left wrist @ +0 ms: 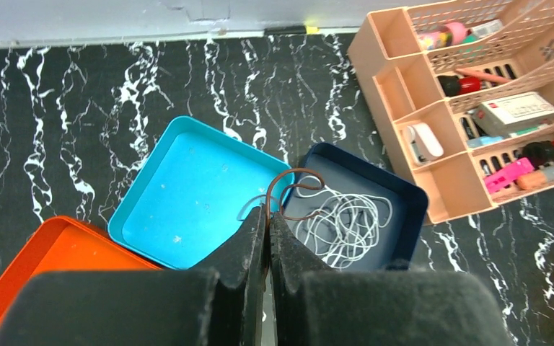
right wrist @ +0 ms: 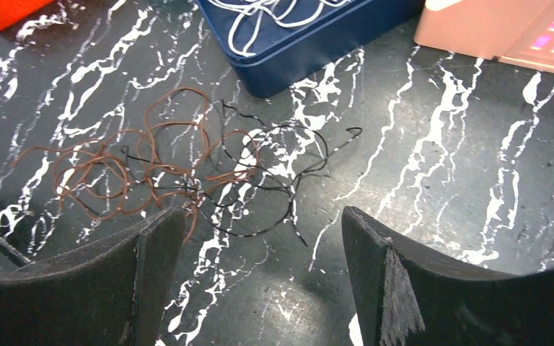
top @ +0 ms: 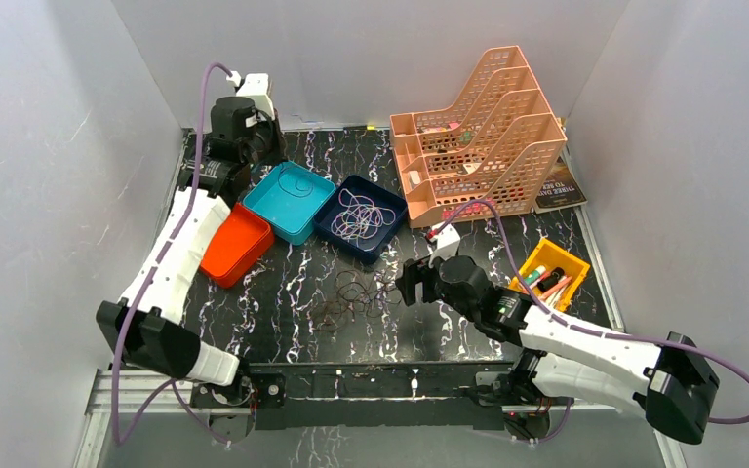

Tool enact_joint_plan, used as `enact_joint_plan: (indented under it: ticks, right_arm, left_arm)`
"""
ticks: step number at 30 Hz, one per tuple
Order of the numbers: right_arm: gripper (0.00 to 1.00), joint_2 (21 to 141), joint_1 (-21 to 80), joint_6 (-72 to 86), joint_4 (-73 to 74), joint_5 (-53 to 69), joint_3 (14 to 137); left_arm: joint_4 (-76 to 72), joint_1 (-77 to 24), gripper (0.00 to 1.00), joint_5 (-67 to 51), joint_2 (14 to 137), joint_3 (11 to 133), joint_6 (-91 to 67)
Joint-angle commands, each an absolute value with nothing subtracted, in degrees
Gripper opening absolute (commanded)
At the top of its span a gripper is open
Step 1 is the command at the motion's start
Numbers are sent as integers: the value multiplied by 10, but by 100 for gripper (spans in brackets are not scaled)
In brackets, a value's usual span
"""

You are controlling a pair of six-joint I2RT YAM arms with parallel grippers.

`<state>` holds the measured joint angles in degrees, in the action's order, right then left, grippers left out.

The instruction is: Untangle the cables

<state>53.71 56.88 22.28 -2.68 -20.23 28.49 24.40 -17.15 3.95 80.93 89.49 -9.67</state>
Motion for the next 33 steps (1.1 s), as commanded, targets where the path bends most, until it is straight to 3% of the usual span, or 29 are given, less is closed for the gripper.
enact_joint_plan:
  ticks: [1, 18, 24, 33]
  right_arm:
    - [88, 539, 570, 211, 23, -247, 325]
    - [90, 510, 570, 246, 33, -272, 296]
    - [98, 534, 570, 258, 84, -238, 324]
    - [98, 538, 569, 255, 96, -213, 329]
  left_arm:
    - [223, -140, 0, 7, 828, 882, -105]
    - [180, -96, 0, 1, 928, 873, -99]
    - [186, -86, 0, 8, 982, 886, -103]
    - [184, -74, 2, -7, 1077, 910, -101]
